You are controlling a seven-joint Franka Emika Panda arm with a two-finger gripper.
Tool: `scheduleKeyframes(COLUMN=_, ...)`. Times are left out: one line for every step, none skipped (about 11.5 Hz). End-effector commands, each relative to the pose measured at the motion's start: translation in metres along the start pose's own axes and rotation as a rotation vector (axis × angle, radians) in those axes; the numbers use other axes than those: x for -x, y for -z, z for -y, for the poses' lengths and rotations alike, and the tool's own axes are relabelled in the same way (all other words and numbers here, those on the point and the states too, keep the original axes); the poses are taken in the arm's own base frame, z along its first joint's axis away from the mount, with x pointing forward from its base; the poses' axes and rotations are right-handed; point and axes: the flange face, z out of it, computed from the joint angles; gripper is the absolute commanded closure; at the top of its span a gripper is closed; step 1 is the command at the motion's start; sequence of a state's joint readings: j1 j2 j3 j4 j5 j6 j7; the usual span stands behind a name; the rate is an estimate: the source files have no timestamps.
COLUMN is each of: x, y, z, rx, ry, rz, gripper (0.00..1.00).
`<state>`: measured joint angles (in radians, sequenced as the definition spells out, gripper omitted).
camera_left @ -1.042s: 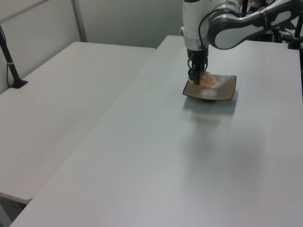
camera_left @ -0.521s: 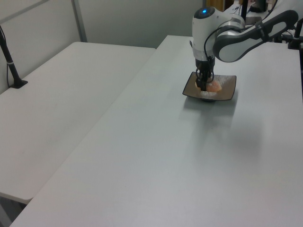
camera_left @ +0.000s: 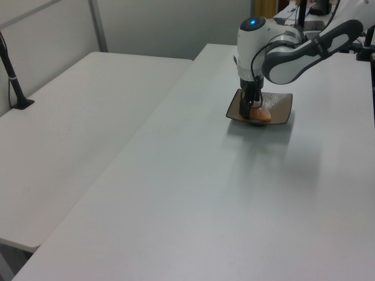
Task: Bread is placed on a ceramic plate
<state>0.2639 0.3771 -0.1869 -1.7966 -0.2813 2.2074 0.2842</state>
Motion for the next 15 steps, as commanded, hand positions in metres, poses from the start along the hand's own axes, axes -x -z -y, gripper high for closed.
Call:
scheduleKeyframes(x=0.0, y=0.002, z=-0.004, rx=0.002, ry=0.013, rz=-0.021, gripper=0.0)
scheduleKeyframes(x=-0.001, y=0.005, z=-0.006, rx=-0.002, ry=-0.001, rz=-0.024, gripper=0.0)
scheduleKeyframes(x=-0.002, y=0.014, z=-0.009, rx=-0.008, ry=-0.012, rz=-0.031, gripper=0.0)
scheduleKeyframes(x=-0.006, y=0.025, z=-0.018, rx=-0.015, ry=-0.033, rz=-0.044, gripper=0.0)
scheduleKeyframes(x=-0.006, y=0.037, z=-0.026, rx=-0.031, ry=-0.054, rz=-0.056, gripper=0.0)
scheduleKeyframes(x=-0.005, y=0.052, z=-0.033, rx=-0.056, ry=-0.082, rz=-0.053, gripper=0.0)
scheduleKeyframes(x=-0.006, y=0.073, z=-0.045, rx=-0.077, ry=-0.114, rz=-0.052, gripper=0.0)
scheduleKeyframes(x=-0.007, y=0.091, z=-0.052, rx=-0.082, ry=-0.13, rz=-0.029, gripper=0.0)
scheduleKeyframes(x=-0.005, y=0.109, z=-0.06, rx=-0.085, ry=-0.14, rz=-0.009, gripper=0.0)
scheduleKeyframes(x=0.001, y=0.127, z=-0.07, rx=-0.108, ry=-0.158, rz=-0.009, gripper=0.0)
scheduleKeyframes(x=0.007, y=0.15, z=-0.077, rx=-0.143, ry=-0.175, rz=-0.026, gripper=0.0)
scheduleKeyframes(x=0.014, y=0.168, z=-0.078, rx=-0.175, ry=-0.179, rz=-0.026, gripper=0.0)
scheduleKeyframes(x=0.025, y=0.187, z=-0.075, rx=-0.187, ry=-0.167, rz=-0.019, gripper=0.0)
scheduleKeyframes(x=0.034, y=0.204, z=-0.074, rx=-0.205, ry=-0.164, rz=-0.016, gripper=0.0)
scheduleKeyframes(x=0.042, y=0.216, z=-0.074, rx=-0.251, ry=-0.166, rz=-0.009, gripper=0.0)
